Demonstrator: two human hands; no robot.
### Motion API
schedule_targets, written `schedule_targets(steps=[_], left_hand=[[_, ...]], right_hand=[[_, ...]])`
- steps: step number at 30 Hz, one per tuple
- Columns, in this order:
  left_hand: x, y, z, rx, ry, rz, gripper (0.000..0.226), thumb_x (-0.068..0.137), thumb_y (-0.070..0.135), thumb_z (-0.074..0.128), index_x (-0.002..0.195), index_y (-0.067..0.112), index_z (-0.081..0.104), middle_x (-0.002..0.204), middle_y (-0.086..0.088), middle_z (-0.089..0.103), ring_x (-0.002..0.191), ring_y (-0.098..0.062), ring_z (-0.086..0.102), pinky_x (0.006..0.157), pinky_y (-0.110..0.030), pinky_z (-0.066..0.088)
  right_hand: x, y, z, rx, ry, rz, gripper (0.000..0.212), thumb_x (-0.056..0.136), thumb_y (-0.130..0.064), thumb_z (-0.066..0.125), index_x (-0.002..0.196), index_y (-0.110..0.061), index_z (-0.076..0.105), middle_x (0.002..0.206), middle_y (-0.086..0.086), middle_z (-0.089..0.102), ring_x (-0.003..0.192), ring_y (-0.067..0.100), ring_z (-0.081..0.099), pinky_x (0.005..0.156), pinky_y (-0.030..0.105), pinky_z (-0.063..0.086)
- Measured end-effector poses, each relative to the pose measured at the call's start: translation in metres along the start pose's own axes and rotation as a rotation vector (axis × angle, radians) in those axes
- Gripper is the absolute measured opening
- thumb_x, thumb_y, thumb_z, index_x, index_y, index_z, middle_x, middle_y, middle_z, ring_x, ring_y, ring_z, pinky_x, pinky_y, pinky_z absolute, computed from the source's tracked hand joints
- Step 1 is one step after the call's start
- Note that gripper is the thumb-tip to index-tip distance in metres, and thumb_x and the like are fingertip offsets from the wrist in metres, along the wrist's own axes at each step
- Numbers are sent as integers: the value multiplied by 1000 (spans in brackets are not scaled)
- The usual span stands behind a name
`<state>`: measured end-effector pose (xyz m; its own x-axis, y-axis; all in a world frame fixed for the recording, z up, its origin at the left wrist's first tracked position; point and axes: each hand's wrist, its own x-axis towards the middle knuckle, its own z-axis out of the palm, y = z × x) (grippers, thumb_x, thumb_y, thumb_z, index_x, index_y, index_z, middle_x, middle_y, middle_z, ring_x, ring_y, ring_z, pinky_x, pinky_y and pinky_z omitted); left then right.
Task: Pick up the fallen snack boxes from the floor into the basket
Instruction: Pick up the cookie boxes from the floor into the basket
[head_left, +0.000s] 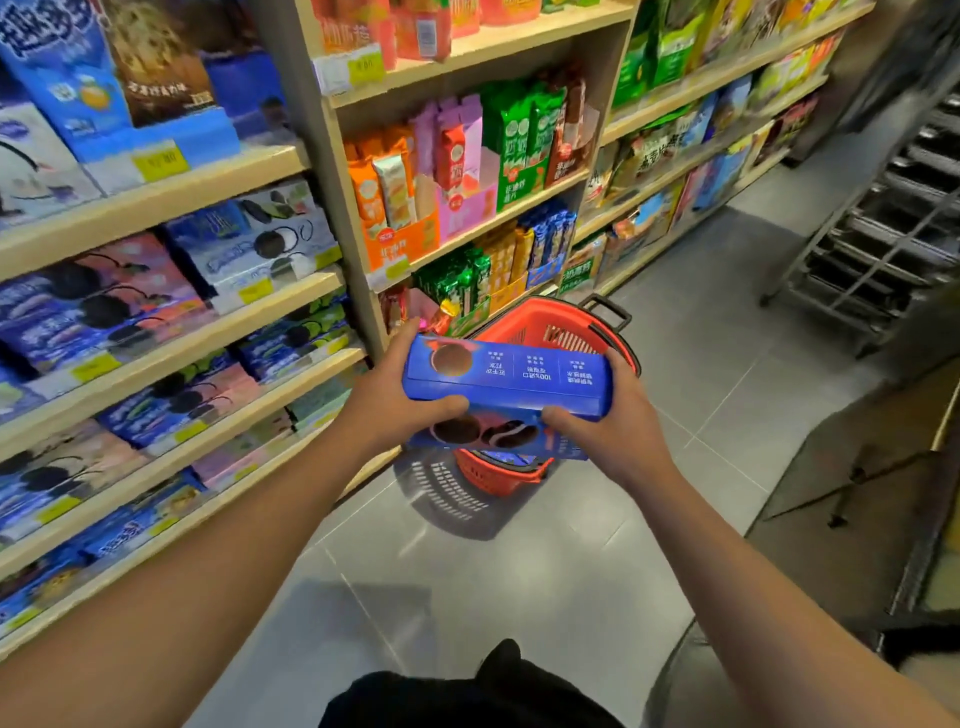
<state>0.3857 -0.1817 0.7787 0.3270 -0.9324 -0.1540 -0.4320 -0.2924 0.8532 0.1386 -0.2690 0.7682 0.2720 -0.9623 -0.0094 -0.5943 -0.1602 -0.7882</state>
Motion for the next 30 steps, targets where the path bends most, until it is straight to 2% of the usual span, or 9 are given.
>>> schedule_targets(steps=[3,7,14,17,21,24,26,28,30], left_hand=[[40,-3,2,-6,-23,-11,115,58,55,78,149,45,8,139,16,42,125,-18,50,98,-36,44],[113,-11,4,-6,-82,-6,113,64,44,84,151,37,12,133,18,46,121,-9,51,94,-28,41],[281,-35,14,67,-336,73,123,56,59,83,152,27,14,147,8,39,130,-8,42,99,-22,33],[338,-40,23,65,-443,74,126,46,62,79,150,33,15,140,9,48,126,-8,49,108,-32,38],[396,-39,44,101,-580,98,116,58,38,88,150,33,17,123,21,54,112,0,53,95,-19,39],[416,-56,63,130,-646,81,115,62,27,89,150,35,15,109,34,51,110,0,53,87,-13,37],[420,-76,71,67,-722,19,126,53,31,93,151,33,13,115,30,54,109,-3,53,93,-20,42],[427,-105,90,70,-764,-76,137,44,37,95,151,31,11,127,13,57,115,-10,55,100,-40,47],[433,-143,107,70,-766,-157,134,44,37,94,149,29,12,127,13,59,114,-5,57,97,-40,51]], right_hand=[[33,0,2,6,1,9,94,68,-38,86,145,-20,35,126,-5,50,114,12,49,91,26,38],[85,5,14,14,26,51,77,69,-27,86,134,-17,45,107,-14,46,103,7,46,85,23,36],[187,28,61,43,129,289,95,53,-59,76,134,-25,41,124,-3,58,112,17,58,93,38,50],[213,34,77,64,193,404,103,54,-58,79,140,-20,37,131,-1,56,117,18,57,97,45,50],[232,45,90,119,307,531,76,67,-29,87,129,-24,42,114,-18,55,98,-2,54,82,9,44],[235,62,107,140,350,585,67,66,-23,88,111,-35,41,102,-29,55,88,-14,57,72,5,44],[236,72,123,185,343,629,69,64,-18,89,107,-41,40,101,-32,55,90,-22,55,73,5,44],[241,101,148,230,317,682,73,62,-16,89,114,-41,44,108,-26,59,97,-13,59,81,13,50],[245,124,174,266,287,720,83,59,-21,89,126,-41,44,118,-17,60,106,-4,61,91,27,53]])
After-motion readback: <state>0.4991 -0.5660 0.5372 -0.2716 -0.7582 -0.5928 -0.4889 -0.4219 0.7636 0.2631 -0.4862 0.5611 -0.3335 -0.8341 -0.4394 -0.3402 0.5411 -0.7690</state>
